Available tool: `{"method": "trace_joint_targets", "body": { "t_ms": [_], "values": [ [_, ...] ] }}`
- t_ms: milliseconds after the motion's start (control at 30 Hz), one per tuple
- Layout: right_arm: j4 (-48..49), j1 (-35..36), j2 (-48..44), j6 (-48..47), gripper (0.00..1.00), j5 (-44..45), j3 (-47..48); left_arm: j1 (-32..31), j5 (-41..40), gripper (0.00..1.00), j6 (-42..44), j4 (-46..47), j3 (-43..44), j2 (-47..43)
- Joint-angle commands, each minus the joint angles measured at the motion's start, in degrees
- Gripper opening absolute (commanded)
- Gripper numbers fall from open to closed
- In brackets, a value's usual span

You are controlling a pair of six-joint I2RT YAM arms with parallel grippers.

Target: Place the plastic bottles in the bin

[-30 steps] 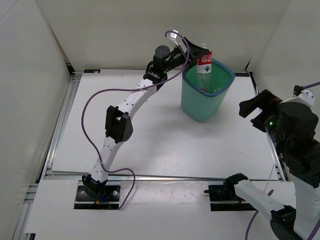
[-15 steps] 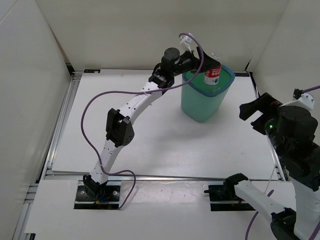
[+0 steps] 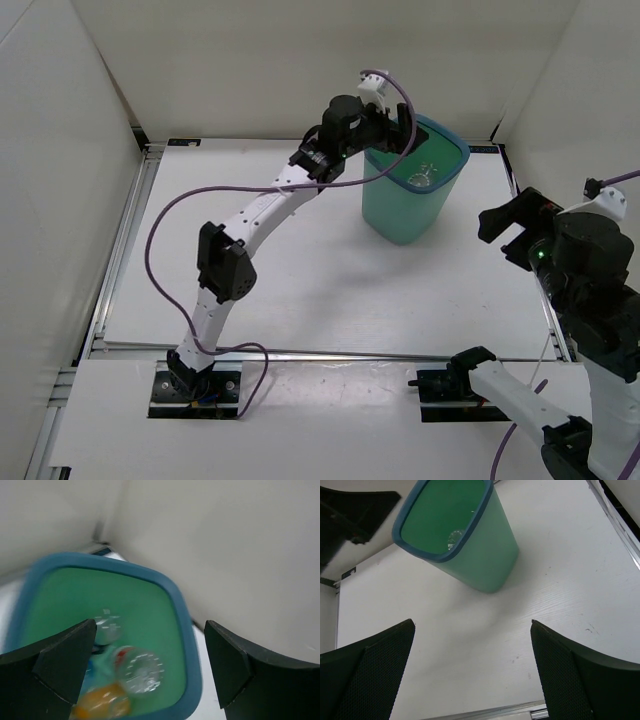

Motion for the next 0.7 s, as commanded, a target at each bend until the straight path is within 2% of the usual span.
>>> {"method": "trace_joint_targets", "body": {
  "t_ms": [0,33,67,100,133,167,200,233,300,400,533,633,667],
  "values": [
    [-0.11,-0.24,2.24,-2.45,1.0,1.95,1.99,-0.65,-16.64,1.0,12.93,-3.15,-3.07,-16.77],
    [-2.38,-0.24,4.34,-2.45,1.0,4.04,3.65,-0.65,-23.23,1.0,13.64,-6.91,-6.56,-19.25],
    [-3.62,-0.24,5.49,-3.15,1.0,5.28,4.54,-0.65,-23.3,1.0,13.65,-8.42,-9.47,-22.06],
    [-4.5,-0.24,6.55,-3.16,1.0,6.25,5.24,-0.65,-28.17,1.0,13.65,-9.74,-12.8,-28.09],
    [-5.21,-0.24,7.6,-3.85,1.0,6.87,5.86,-0.65,-31.18,1.0,13.65,-11.32,-21.1,-31.2],
    [-4.09,-0.24,9.0,-5.51,1.0,6.88,6.39,-0.65,-35.21,1.0,12.78,-11.86,-25.45,-34.19],
    [-2.94,-0.24,9.54,-7.1,1.0,4.09,6.39,-1.17,-43.61,1.0,11.55,-13.0,-29.32,-37.09],
    [-1.8,-0.24,10.07,-8.85,1.0,1.37,7.26,-1.18,-45.6,1.0,10.5,-14.58,-32.58,-42.25],
    [1.19,-0.24,10.86,-14.2,1.0,-4.87,8.66,-1.18,-50.59,1.0,7.68,-19.76,-40.15,-46.68],
    [3.57,-0.24,12.18,-17.3,1.0,-16.38,8.68,-1.18,-56.41,1.0,2.87,-24.5,-49.11,-55.02],
    [5.77,-0.24,12.18,-17.31,1.0,-26.14,4.91,1.19,-56.97,1.0,-3.66,-32.14,-59.4,-66.7],
    [7.09,-0.24,11.49,-14.94,1.0,-27.93,-1.06,1.81,-59.67,1.0,-4.8,-39.09,-63.54,-69.54],
    [7.09,-0.24,11.48,-14.93,1.0,-27.93,-3.08,1.81,-60.64,1.0,-4.81,-44.25,-64.25,-70.77]
  ]
}}
